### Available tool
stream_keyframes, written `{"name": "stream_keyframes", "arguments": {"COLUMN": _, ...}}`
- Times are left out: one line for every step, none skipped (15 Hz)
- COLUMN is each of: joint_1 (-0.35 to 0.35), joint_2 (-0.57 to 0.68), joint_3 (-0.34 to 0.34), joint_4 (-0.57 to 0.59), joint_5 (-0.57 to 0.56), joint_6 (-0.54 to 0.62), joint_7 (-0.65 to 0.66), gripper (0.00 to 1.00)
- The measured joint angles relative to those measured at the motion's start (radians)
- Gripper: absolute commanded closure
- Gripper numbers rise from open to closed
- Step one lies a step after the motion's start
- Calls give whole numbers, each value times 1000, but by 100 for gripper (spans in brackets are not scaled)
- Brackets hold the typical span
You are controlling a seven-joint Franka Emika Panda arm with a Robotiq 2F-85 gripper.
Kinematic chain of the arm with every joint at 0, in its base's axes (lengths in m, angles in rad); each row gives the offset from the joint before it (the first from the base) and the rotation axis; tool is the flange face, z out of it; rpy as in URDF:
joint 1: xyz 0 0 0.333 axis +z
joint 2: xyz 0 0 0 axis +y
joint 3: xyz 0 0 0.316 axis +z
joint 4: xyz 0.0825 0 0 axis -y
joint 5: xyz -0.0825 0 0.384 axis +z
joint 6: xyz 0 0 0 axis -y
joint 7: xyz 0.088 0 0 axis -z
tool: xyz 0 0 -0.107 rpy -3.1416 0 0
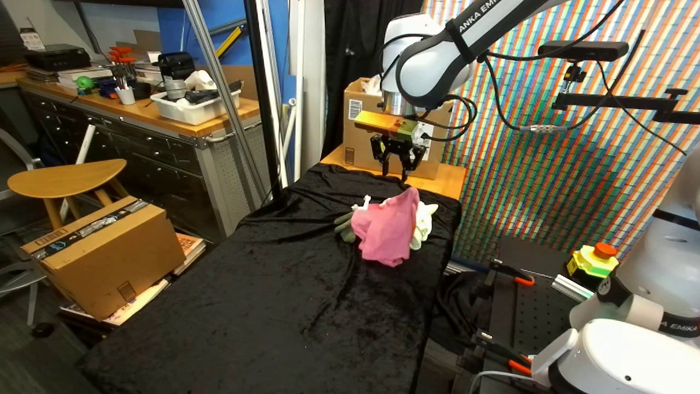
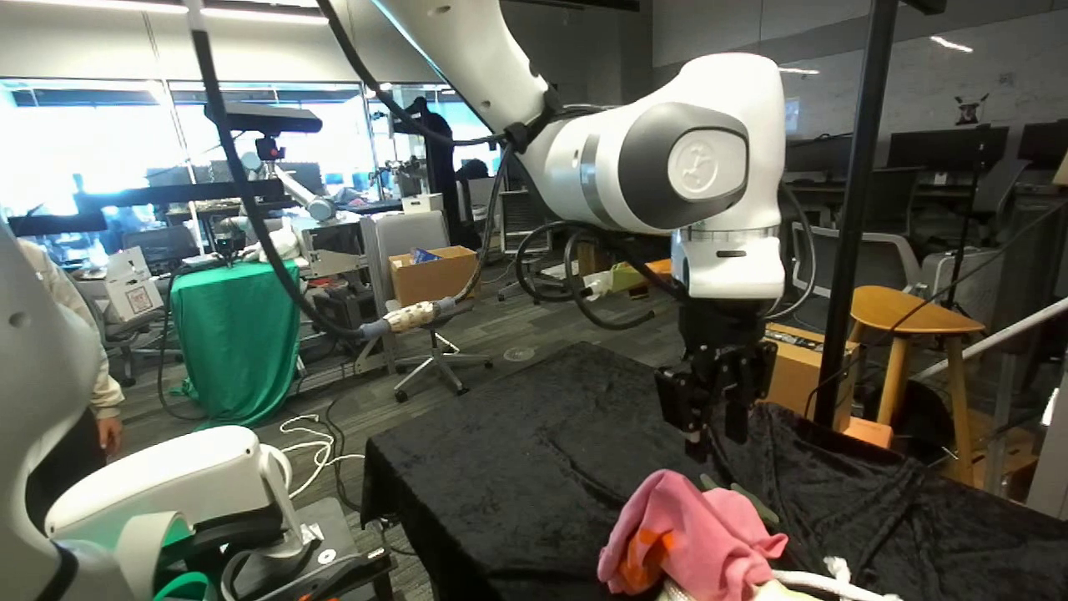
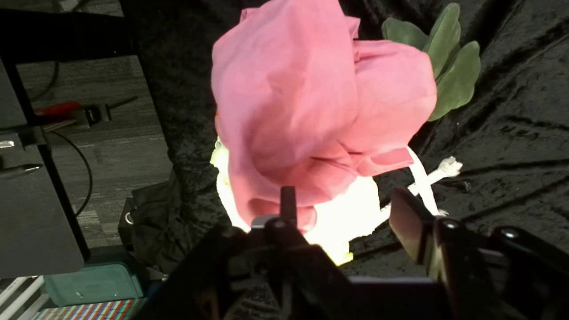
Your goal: Gather all the objects on the table and put them in one place
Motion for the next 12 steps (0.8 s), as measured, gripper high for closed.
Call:
{"name": "stream_keyframes", "arguments": {"joint_1": 3, "joint_2": 13, "joint_3": 0, "joint_4": 13, "joint_5": 10, "joint_6": -10, "joint_7": -11, "gripper": 2}}
{"name": "stream_keyframes", "arguments": {"joint_1": 9, "joint_2": 23, "joint_3": 0, "joint_4": 23, "joint_5": 15, "joint_6": -16, "joint_7": -25, "gripper": 0}}
{"name": "stream_keyframes", "arguments": {"joint_1": 16, "joint_2": 30, "joint_3": 0, "joint_4": 31, "joint_5": 18, "joint_6": -23, "joint_7": -42, "gripper": 0}}
{"name": "stream_keyframes", "arguments": {"joint_1": 27, "joint_2": 34, "joint_3": 2, "joint_4": 37, "joint_5": 20, "joint_6": -27, "joint_7": -69, "gripper": 0}}
{"name": "stream_keyframes", "arguments": {"joint_1": 39, "joint_2": 34, "joint_3": 6, "joint_4": 39, "joint_5": 22, "joint_6": -28, "joint_7": -107, "gripper": 0}}
{"name": "stream_keyframes", "arguments": {"joint_1": 53, "joint_2": 33, "joint_3": 13, "joint_4": 40, "joint_5": 23, "joint_6": -28, "joint_7": -145, "gripper": 0}}
{"name": "stream_keyframes", "arguments": {"joint_1": 69, "joint_2": 29, "joint_3": 21, "joint_4": 40, "joint_5": 24, "joint_6": -28, "joint_7": -180, "gripper": 0}}
{"name": "stream_keyframes", "arguments": {"joint_1": 86, "joint_2": 22, "joint_3": 30, "joint_4": 40, "joint_5": 26, "joint_6": -29, "joint_7": -212, "gripper": 0}}
{"name": "stream_keyframes", "arguments": {"joint_1": 104, "joint_2": 13, "joint_3": 41, "joint_4": 38, "joint_5": 27, "joint_6": -33, "joint_7": -242, "gripper": 0}}
{"name": "stream_keyframes", "arguments": {"joint_1": 121, "joint_2": -1, "joint_3": 54, "joint_4": 34, "joint_5": 30, "joint_6": -44, "joint_7": -272, "gripper": 0}}
{"name": "stream_keyframes", "arguments": {"joint_1": 136, "joint_2": -19, "joint_3": 67, "joint_4": 27, "joint_5": 34, "joint_6": -57, "joint_7": -304, "gripper": 0}}
{"name": "stream_keyframes", "arguments": {"joint_1": 151, "joint_2": -41, "joint_3": 80, "joint_4": 18, "joint_5": 40, "joint_6": -74, "joint_7": -338, "gripper": 0}}
